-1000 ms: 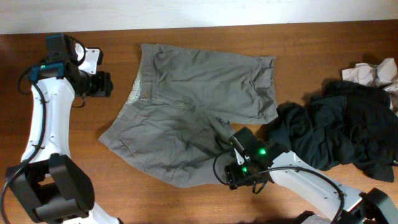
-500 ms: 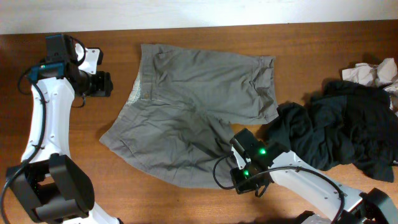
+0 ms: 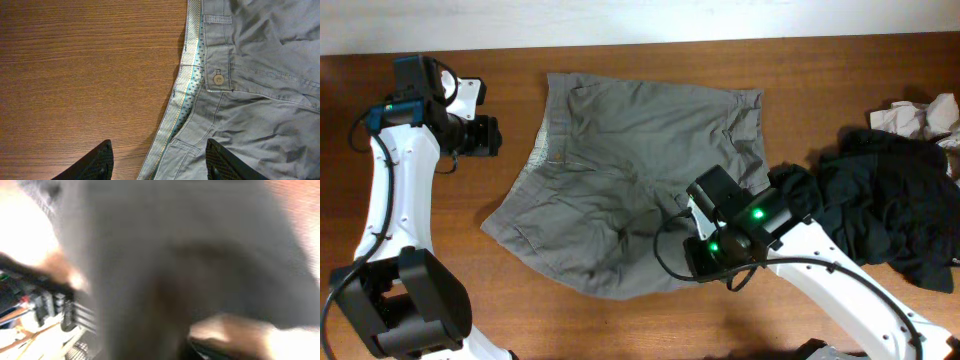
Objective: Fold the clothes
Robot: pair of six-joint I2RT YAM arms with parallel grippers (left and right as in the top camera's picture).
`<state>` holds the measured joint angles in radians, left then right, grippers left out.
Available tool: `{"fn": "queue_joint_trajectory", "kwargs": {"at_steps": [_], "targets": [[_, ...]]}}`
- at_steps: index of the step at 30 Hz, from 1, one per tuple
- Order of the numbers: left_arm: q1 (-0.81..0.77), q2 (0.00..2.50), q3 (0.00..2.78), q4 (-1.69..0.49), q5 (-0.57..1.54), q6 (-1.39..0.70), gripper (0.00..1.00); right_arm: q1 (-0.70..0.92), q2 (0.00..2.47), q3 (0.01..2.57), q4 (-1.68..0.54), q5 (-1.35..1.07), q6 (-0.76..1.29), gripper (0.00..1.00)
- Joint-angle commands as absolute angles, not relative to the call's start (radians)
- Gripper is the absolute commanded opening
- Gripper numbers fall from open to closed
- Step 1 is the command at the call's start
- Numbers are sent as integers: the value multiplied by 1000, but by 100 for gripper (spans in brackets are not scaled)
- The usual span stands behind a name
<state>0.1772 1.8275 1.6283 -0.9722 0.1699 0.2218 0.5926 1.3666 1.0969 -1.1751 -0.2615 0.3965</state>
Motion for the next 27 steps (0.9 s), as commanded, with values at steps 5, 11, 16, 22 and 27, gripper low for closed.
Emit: {"fn": "queue_joint_trajectory", "kwargs": {"at_steps": [5,11,16,22,27], "targets": [[179,1811,1629,-973,188,241,59,530,1451,1105,-1101,-101,405,11],[179,1811,1629,-973,188,241,59,431,1565,1105,-949,-108,374,6],[179,1811,1629,-973,188,241,59,331,1635,1105,-963,-277,284,47],[179,1811,1629,-973,188,241,59,309,1568,1106,-1092,-318,265,60],[179,1811,1629,-973,188,241,59,337,1508,1105,-1199,-367,259,60]]}}
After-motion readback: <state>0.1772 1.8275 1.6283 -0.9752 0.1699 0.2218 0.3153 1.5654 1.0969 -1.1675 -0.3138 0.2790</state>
